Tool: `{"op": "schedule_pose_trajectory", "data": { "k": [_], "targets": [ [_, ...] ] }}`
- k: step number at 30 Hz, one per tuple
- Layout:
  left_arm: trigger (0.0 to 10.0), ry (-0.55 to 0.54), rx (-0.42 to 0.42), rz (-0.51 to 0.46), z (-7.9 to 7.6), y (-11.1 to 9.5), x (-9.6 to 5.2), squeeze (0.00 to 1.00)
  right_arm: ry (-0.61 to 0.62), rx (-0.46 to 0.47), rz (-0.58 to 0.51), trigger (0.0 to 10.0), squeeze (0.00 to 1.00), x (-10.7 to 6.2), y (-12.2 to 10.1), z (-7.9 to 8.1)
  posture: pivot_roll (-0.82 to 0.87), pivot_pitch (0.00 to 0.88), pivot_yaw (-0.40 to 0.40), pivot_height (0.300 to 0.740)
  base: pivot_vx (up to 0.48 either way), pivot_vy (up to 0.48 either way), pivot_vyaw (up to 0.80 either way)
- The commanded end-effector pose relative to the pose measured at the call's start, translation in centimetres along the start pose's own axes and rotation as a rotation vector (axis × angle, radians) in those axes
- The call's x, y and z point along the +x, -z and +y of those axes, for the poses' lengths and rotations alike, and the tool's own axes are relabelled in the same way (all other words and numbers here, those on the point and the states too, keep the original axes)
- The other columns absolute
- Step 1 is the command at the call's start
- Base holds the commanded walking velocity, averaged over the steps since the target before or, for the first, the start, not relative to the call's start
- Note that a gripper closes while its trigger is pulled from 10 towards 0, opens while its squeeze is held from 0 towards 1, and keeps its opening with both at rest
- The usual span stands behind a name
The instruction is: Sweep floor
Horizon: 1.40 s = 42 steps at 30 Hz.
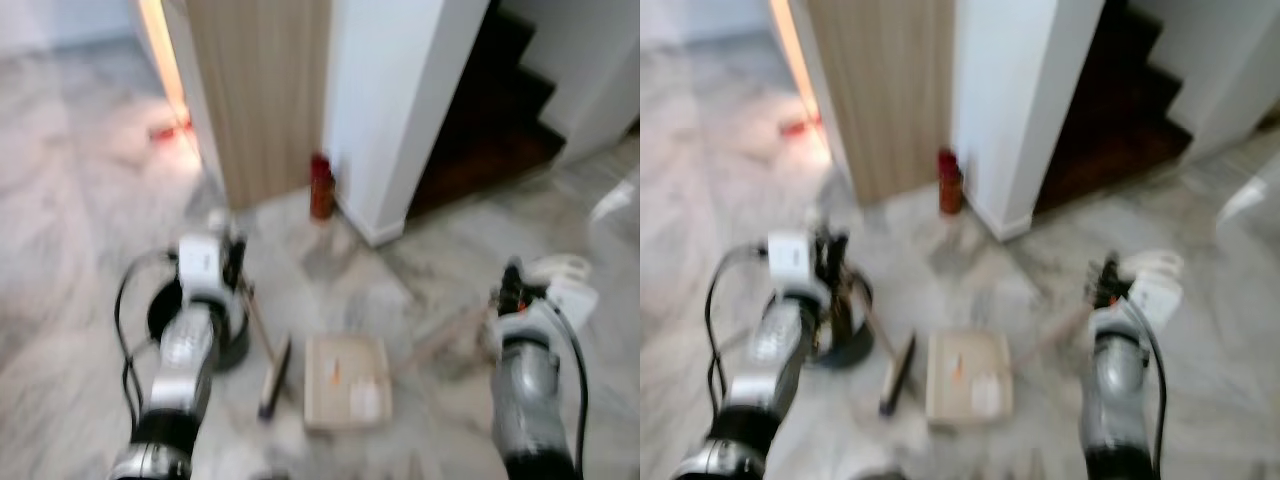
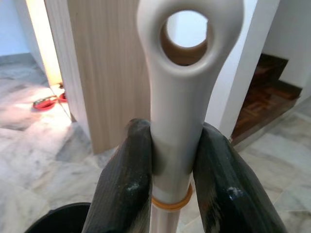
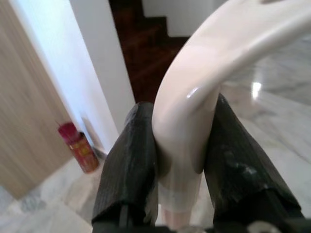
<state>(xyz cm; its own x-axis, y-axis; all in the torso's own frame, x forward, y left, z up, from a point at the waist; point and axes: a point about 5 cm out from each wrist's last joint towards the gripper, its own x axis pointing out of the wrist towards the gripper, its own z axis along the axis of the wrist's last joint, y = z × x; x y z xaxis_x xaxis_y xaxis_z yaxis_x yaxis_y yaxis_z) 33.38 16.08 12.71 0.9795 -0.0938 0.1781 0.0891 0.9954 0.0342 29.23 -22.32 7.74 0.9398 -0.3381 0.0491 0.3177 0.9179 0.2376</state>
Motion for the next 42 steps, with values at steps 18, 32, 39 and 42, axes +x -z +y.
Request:
{"op": "schedule_pose_trajectory", "data": {
  "k": [18,32,39,42],
  "targets": [
    [10.0,0.006,-0.013,-0.01,0.0,-0.16,-0.13,0.0,0.012,-0.006,-0.031,10.0,0.0,0.46,-0.87,-0.51,0.15,0.071,-0.049,0.74,0.0,0.0,0.0],
    [10.0,0.011,-0.024,-0.005,-0.11,-0.14,-0.16,0.0,0.01,-0.002,-0.025,10.0,0.0,0.48,-0.81,-0.55,0.16,0.071,-0.05,0.74,0.0,0.0,0.0],
    [10.0,0.004,-0.027,-0.001,-0.06,-0.09,-0.21,0.0,0.009,0.0,-0.024,10.0,0.0,0.5,-0.81,-0.56,0.16,0.071,-0.051,0.74,0.0,0.251,0.0],
    [10.0,0.005,-0.027,-0.001,-0.07,-0.1,-0.19,0.0,0.009,0.002,-0.024,10.0,0.0,0.52,-0.83,-0.56,0.16,0.07,-0.051,0.74,0.0,0.372,0.0]
  ]
}}
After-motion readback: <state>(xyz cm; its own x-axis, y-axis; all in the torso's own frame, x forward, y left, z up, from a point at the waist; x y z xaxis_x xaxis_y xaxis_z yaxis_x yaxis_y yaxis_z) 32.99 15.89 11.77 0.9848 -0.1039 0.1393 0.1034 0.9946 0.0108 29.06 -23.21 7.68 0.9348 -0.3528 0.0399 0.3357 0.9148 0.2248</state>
